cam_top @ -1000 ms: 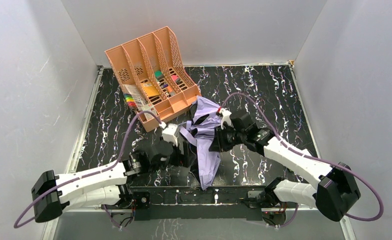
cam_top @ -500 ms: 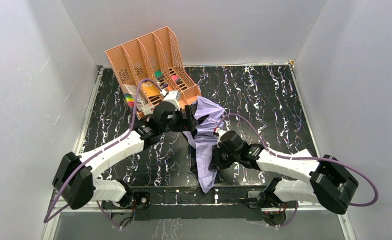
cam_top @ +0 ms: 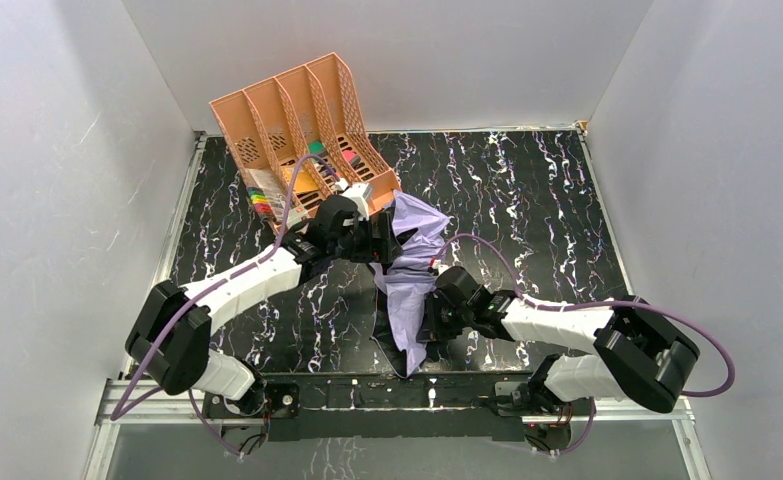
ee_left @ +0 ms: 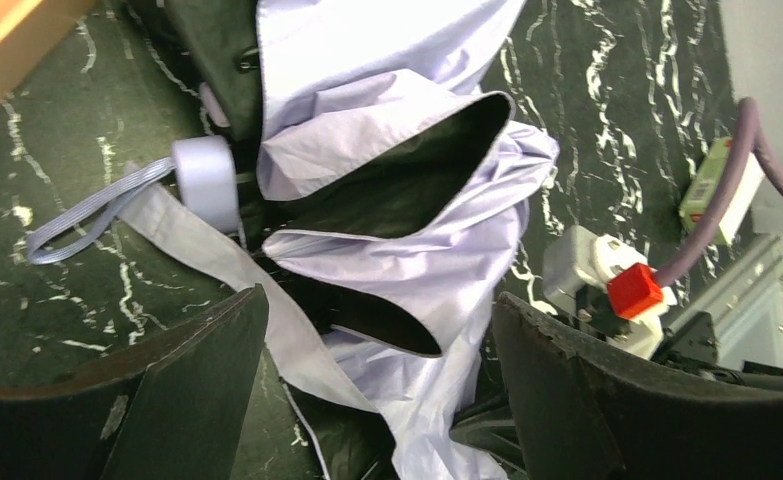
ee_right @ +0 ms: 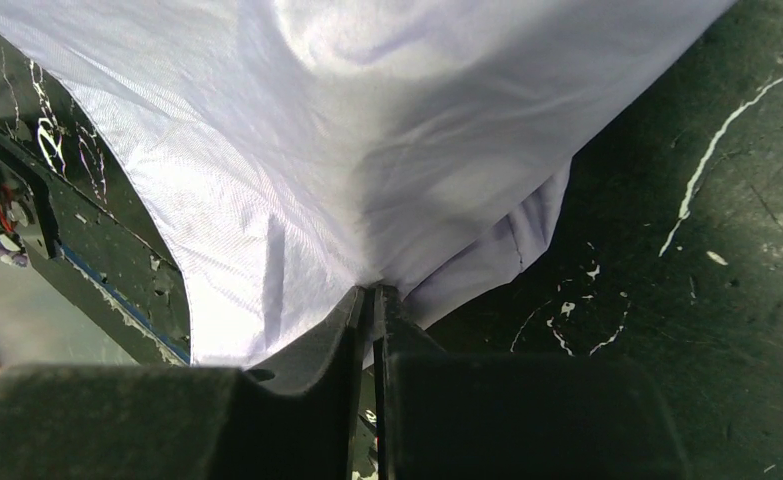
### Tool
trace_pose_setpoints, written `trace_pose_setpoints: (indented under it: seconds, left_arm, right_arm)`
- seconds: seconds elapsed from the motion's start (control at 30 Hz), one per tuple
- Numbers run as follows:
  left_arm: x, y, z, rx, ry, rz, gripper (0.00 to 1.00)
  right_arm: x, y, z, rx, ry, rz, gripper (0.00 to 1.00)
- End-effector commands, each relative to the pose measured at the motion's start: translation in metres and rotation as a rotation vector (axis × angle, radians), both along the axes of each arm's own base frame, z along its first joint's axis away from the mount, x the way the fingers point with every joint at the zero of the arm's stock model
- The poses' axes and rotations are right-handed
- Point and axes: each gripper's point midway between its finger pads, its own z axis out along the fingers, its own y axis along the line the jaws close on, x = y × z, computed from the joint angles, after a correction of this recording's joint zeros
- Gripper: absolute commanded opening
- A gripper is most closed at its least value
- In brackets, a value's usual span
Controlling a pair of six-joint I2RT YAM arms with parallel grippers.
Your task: Put away the umbrella
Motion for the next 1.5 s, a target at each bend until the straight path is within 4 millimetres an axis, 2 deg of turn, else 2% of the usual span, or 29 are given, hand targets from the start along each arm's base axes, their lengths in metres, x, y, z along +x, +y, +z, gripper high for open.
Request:
trace_pose_setpoints:
  seconds: [0.0,0.17,0.43,0.53,0.57,0.73,0.8,0.83,0.9,1.03,1.1,1.27,1.37,1.47]
  left_arm:
    - [-0.008,-0.019,0.012,-0.099,0.005,-0.1,0.8]
    - [-0.011,-0.032,0.014,-0.16,0.019,-0.143,0.73]
    - [-0.013,-0.042,-0.007,-0.162,0.105,-0.155,0.62]
    - [-0.011,-0.043,-0.008,-0.164,0.109,-0.157,0.5]
    - [-0.01,-0.045,-0.007,-0.167,0.105,-0.159,0.42]
    - [0.0,-0.048,0.014,-0.176,0.051,-0.157,0.15]
    - [0.003,-0.048,0.024,-0.178,0.017,-0.161,0.03]
    - [0.004,-0.048,0.03,-0.18,0.0,-0.162,0.0]
    - [0.005,-0.047,0.042,-0.189,-0.042,-0.167,0.0]
    - [0.003,-0.044,0.06,-0.189,-0.114,-0.196,0.0]
    - [0.001,-0.042,0.064,-0.182,-0.141,-0.213,0.0]
    - [-0.006,-0.039,0.077,-0.191,-0.196,-0.257,0.0]
    - [-0.007,-0.038,0.087,-0.189,-0.222,-0.27,0.0]
    - [-0.006,-0.038,0.1,-0.187,-0.244,-0.273,0.0]
  right_arm:
    - [-0.001,-0.031,-0.029,-0.157,0.002,-0.044,0.17]
    - [-0.002,-0.032,-0.03,-0.159,0.005,-0.042,0.17]
    - [-0.004,-0.032,-0.031,-0.159,0.01,-0.04,0.17]
    - [-0.004,-0.032,-0.031,-0.161,0.01,-0.037,0.17]
    - [-0.003,-0.032,-0.031,-0.159,0.01,-0.038,0.17]
    - [0.002,-0.026,-0.021,-0.132,-0.028,-0.029,0.18]
    - [0.009,-0.021,-0.01,-0.101,-0.072,-0.019,0.24]
    - [0.013,-0.018,-0.003,-0.082,-0.101,-0.015,0.26]
    - [0.022,-0.011,0.012,-0.038,-0.162,-0.014,0.3]
    - [0.04,-0.005,0.04,-0.043,-0.277,0.025,0.54]
    - [0.05,-0.004,0.053,-0.063,-0.316,0.027,0.61]
    - [0.076,-0.01,0.09,-0.057,-0.396,0.033,0.68]
    - [0.092,-0.02,0.112,-0.024,-0.415,0.01,0.7]
    - [0.111,-0.041,0.128,-0.034,-0.415,-0.049,0.68]
